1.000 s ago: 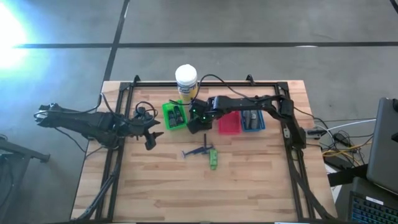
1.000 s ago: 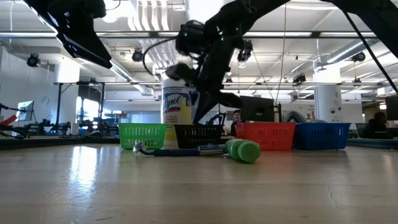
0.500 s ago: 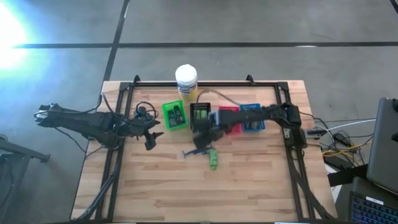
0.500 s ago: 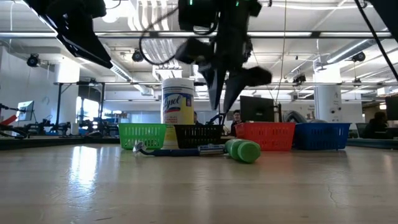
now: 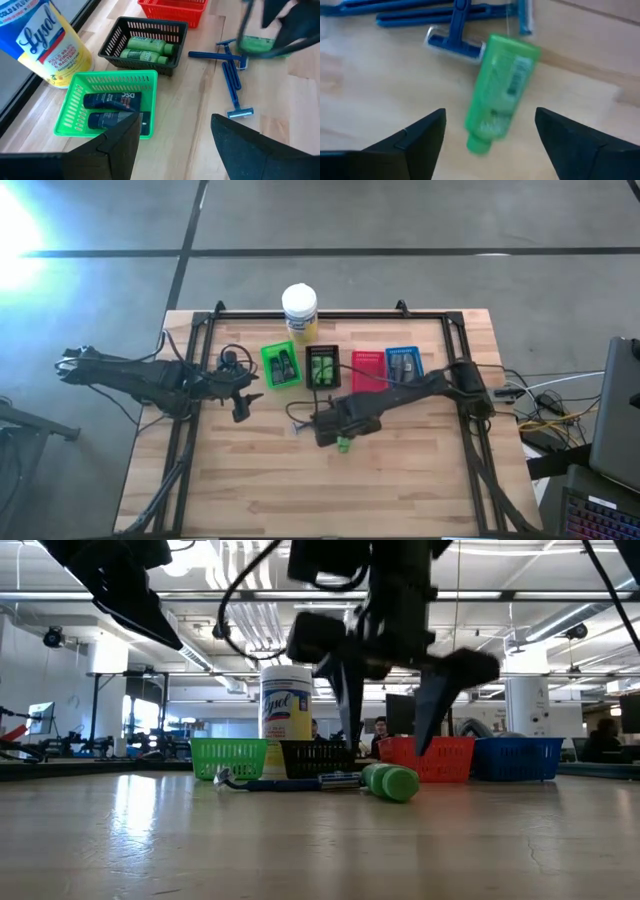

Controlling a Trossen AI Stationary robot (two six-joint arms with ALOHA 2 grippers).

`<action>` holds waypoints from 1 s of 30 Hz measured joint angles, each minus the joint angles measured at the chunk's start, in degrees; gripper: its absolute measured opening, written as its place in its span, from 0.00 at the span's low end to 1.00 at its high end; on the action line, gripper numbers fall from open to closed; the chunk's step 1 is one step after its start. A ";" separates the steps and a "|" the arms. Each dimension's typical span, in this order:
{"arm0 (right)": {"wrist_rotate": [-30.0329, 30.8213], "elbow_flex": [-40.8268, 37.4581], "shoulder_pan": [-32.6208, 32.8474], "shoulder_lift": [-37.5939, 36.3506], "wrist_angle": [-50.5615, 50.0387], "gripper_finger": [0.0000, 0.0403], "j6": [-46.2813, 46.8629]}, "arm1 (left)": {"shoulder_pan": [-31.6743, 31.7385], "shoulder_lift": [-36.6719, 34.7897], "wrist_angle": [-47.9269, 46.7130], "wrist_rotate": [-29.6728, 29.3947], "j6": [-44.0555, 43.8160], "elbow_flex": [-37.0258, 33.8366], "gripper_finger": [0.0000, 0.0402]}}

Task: Pick & Place Travel size toiletries
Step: Put the green shampoo into the black bin

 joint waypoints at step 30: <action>3.23 4.85 -6.42 -3.88 2.87 0.32 -6.91 | 0.02 0.00 -0.06 1.50 0.16 0.00 0.62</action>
